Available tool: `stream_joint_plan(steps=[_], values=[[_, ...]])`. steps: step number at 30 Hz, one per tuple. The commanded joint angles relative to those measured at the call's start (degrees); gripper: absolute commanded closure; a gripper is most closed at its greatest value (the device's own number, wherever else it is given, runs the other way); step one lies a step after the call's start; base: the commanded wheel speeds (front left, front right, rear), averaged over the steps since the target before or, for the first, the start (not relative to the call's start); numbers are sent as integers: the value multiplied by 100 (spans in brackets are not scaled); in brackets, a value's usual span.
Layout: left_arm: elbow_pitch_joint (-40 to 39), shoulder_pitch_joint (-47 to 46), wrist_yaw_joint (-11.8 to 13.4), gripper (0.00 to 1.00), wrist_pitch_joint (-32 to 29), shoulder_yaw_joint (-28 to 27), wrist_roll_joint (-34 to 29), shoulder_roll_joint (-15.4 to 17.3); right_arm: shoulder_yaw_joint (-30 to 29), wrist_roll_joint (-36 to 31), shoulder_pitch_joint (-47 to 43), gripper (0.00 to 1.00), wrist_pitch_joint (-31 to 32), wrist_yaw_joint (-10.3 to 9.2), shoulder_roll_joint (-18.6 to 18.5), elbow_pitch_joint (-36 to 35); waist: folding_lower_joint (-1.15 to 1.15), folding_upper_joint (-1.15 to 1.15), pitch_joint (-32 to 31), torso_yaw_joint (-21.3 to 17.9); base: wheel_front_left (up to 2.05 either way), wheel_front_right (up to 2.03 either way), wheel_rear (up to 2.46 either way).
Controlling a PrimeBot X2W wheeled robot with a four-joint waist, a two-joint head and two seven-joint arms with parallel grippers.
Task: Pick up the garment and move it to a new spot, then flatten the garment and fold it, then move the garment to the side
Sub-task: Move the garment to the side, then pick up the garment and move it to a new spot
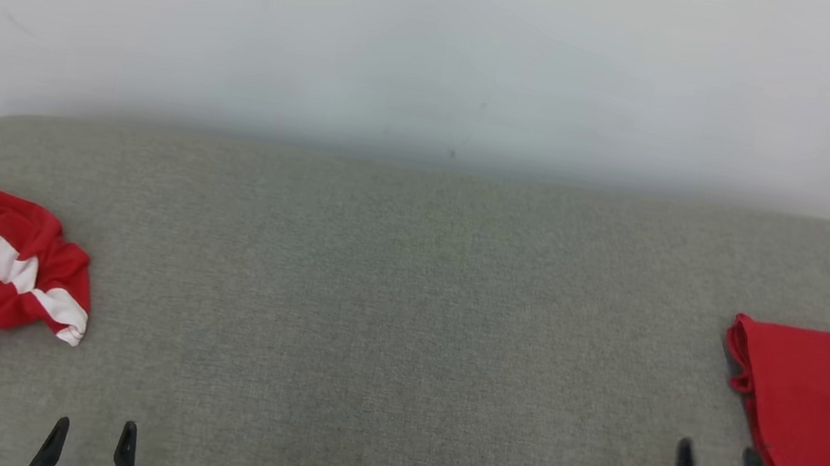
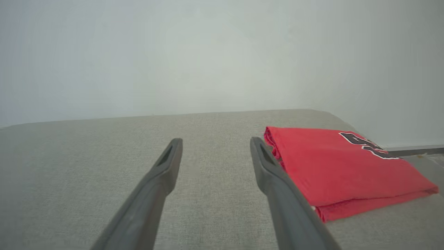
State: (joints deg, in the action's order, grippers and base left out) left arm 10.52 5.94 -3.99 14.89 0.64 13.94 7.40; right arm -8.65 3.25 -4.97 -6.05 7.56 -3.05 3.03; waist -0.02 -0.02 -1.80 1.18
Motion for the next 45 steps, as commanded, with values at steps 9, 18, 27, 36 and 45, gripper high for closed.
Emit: stream_joint_plan(steps=[9, 18, 27, 36, 45], values=[[85, 218, -148, 0, 34, -271, -131, -191, 611, 226, -27, 0, -122, -13, 21, 518, 2, 2, -343, 92, 0, 0, 0], [29, 198, -263, 0, 35, -343, -289, -274, 444, 153, -7, 0, -213, -13, 23, 575, 2, 2, -394, 64, 0, 0, 0], [-31, 191, -299, 0, 35, -371, -362, -313, 390, 201, -11, 0, -259, -13, 22, 606, 2, 2, -387, 36, 0, 0, 0], [3, 147, -337, 0, 36, -413, -384, -324, 349, 178, 23, 0, -356, -13, 23, 597, 2, 2, -326, 31, 0, 0, 0], [-28, 101, -354, 0, 35, -444, -447, -293, 318, 240, -48, 0, -407, -13, 24, 614, 2, 2, -314, 394, 0, 0, 0]])
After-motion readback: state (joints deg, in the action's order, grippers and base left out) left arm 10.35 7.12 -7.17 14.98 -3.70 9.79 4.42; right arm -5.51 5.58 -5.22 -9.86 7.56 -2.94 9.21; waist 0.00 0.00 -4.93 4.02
